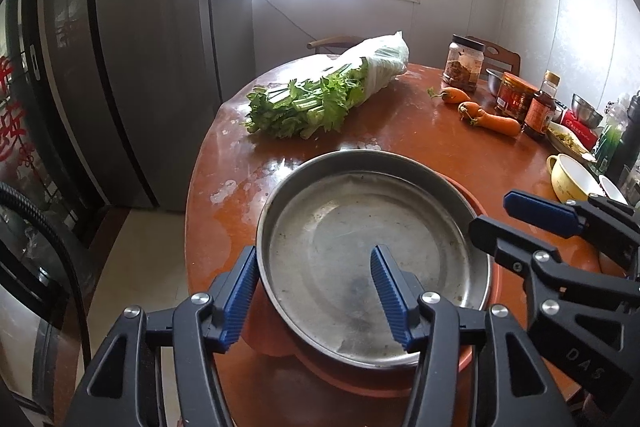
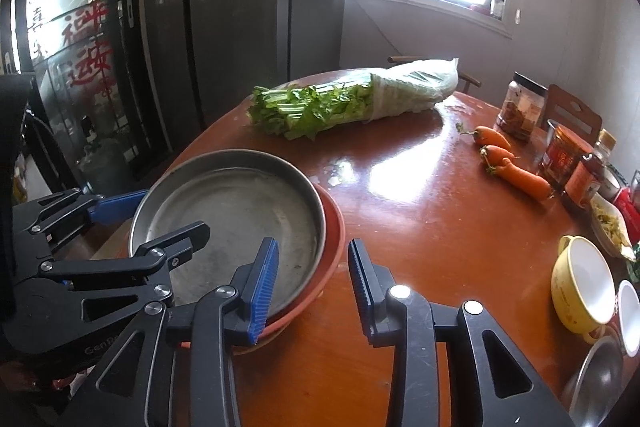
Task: Organize plates and bowls
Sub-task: 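Lower the steel tray onto the pink plate and open both grippers, then move both grippers to the large steel bowl and grasp its rim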
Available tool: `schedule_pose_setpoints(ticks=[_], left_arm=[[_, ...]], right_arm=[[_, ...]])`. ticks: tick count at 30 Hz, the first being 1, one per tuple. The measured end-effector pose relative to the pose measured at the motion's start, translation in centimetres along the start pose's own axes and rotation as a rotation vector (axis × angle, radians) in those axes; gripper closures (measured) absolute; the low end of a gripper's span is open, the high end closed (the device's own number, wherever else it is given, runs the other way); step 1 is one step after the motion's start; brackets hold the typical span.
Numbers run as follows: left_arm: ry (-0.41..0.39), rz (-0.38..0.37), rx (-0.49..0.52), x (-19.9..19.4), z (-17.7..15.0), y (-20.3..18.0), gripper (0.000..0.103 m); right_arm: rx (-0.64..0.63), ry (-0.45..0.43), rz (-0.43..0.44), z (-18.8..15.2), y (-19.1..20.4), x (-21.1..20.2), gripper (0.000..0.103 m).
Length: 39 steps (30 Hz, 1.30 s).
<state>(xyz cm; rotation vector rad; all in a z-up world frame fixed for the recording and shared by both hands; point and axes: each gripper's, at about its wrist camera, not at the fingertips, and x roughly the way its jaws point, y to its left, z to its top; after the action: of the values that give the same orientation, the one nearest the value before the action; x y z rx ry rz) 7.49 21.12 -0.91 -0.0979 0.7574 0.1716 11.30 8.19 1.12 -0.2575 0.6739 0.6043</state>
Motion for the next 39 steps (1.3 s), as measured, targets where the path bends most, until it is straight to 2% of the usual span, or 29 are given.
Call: schedule_pose_setpoints(ticks=[5, 12, 24, 39], left_arm=[[-0.018, 0.004, -0.002, -0.7, 0.1, 0.1, 0.039], [-0.045, 0.002, -0.028, -2.0, 0.3, 0.4, 0.038], [-0.086, 0.0, -0.033, -4.7, 0.5, -0.6, 0.034], [-0.136, -0.015, -0.008, -8.3, 0.4, -3.8, 0.031]], right_arm=[[0.011, 0.0, 0.002, -0.1, -0.2, -0.3, 0.059], [0.032, -0.017, 0.006, -0.3, -0.5, -1.3, 0.053], [0.061, -0.056, -0.004, -0.6, -1.6, -3.9, 0.049], [0.093, -0.132, -0.025, -1.6, -3.8, -8.5, 0.044]])
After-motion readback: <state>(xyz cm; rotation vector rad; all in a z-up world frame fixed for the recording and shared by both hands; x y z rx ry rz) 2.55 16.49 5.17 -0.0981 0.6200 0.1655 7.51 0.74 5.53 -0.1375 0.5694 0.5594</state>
